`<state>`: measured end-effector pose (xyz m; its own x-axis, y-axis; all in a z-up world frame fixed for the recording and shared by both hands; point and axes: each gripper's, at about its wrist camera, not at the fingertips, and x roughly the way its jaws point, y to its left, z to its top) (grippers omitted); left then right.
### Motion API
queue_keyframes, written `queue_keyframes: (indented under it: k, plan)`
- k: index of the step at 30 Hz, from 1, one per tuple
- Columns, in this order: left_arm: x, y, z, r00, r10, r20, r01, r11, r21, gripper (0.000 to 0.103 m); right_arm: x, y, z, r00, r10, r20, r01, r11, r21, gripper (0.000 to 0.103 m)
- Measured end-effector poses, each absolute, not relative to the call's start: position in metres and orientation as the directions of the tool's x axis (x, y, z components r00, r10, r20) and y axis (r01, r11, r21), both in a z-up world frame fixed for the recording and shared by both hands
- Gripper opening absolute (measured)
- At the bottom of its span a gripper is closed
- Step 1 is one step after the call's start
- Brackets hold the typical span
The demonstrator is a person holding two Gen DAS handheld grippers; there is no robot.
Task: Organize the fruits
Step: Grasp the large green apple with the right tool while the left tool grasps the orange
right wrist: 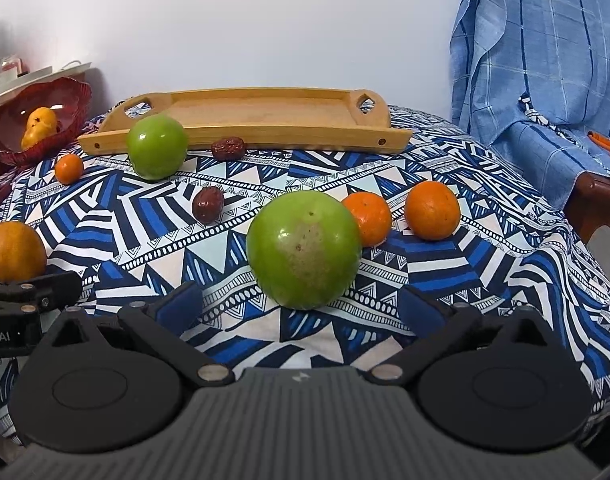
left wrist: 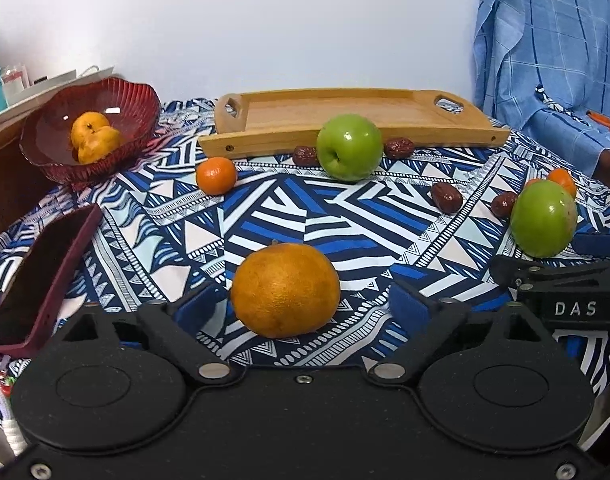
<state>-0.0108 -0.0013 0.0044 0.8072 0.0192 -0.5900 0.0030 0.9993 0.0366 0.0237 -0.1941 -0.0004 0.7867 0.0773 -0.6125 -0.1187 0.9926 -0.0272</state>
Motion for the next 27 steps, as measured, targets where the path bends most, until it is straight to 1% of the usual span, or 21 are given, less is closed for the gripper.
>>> queue_keyframes:
  k: [1,3,4,6,9,11,12,13,16,17,19,23,25,27]
  plan:
    - [-0.011,-0.001,0.005,0.808,0.020,-0.590,0.003,0.999,0.037,0.086,0.024,-0.195,0.000,0.786,0.080,-0.614,-0.119,0.993,-0.023,0.103]
    - [-0.011,0.000,0.005,0.806,0.019,-0.591,-0.002,1.000,0.029,0.080,0.025,-0.195,0.000,0.786,0.080,-0.613,-0.120,0.993,-0.023,0.103]
    - [-0.011,0.001,0.005,0.805,0.019,-0.593,-0.006,1.000,0.024,0.078,0.025,-0.194,0.000,0.786,0.081,-0.612,-0.121,0.992,-0.023,0.103]
    - [-0.011,0.003,0.006,0.803,0.018,-0.595,-0.011,1.000,0.015,0.071,0.025,-0.196,0.001,0.786,0.090,-0.611,-0.121,0.993,-0.009,0.103]
    - [-0.011,0.005,0.006,0.803,0.014,-0.596,-0.011,1.000,0.008,0.066,0.025,-0.198,0.001,0.789,0.101,-0.606,-0.117,0.993,0.012,0.103]
    - [-0.011,0.005,0.007,0.802,0.010,-0.597,-0.009,1.000,0.005,0.061,0.025,-0.197,0.001,0.790,0.110,-0.603,-0.124,0.992,0.018,0.101]
    - [-0.011,0.005,0.007,0.802,0.008,-0.597,-0.008,1.000,0.002,0.058,0.024,-0.197,0.002,0.793,0.114,-0.598,-0.128,0.992,0.020,0.097]
    - [-0.011,0.006,0.007,0.803,0.007,-0.596,-0.009,1.000,0.000,0.057,0.022,-0.196,0.002,0.797,0.119,-0.592,-0.131,0.991,0.023,0.095]
    - [-0.012,0.007,0.008,0.805,0.017,-0.593,-0.021,1.000,-0.001,0.049,0.020,-0.195,0.004,0.807,0.130,-0.576,-0.135,0.990,0.035,0.089]
    - [-0.012,0.008,0.008,0.805,0.015,-0.593,-0.023,1.000,-0.006,0.049,0.020,-0.194,0.004,0.810,0.132,-0.572,-0.134,0.990,0.038,0.087]
    - [-0.011,0.010,0.009,0.803,0.008,-0.596,-0.027,0.999,-0.023,0.049,0.019,-0.194,0.005,0.815,0.131,-0.564,-0.130,0.991,0.041,0.078]
    - [-0.011,0.011,0.010,0.802,0.005,-0.598,-0.031,0.999,-0.033,0.049,0.019,-0.195,0.007,0.823,0.110,-0.557,-0.106,0.994,0.039,0.069]
    - [-0.010,0.011,0.010,0.802,0.006,-0.597,-0.031,0.999,-0.031,0.049,0.020,-0.196,0.007,0.824,0.094,-0.558,-0.093,0.995,0.030,0.060]
    - [-0.010,0.010,0.010,0.803,0.008,-0.597,-0.033,0.999,-0.031,0.049,0.019,-0.197,0.007,0.826,0.086,-0.557,-0.087,0.996,0.025,0.058]
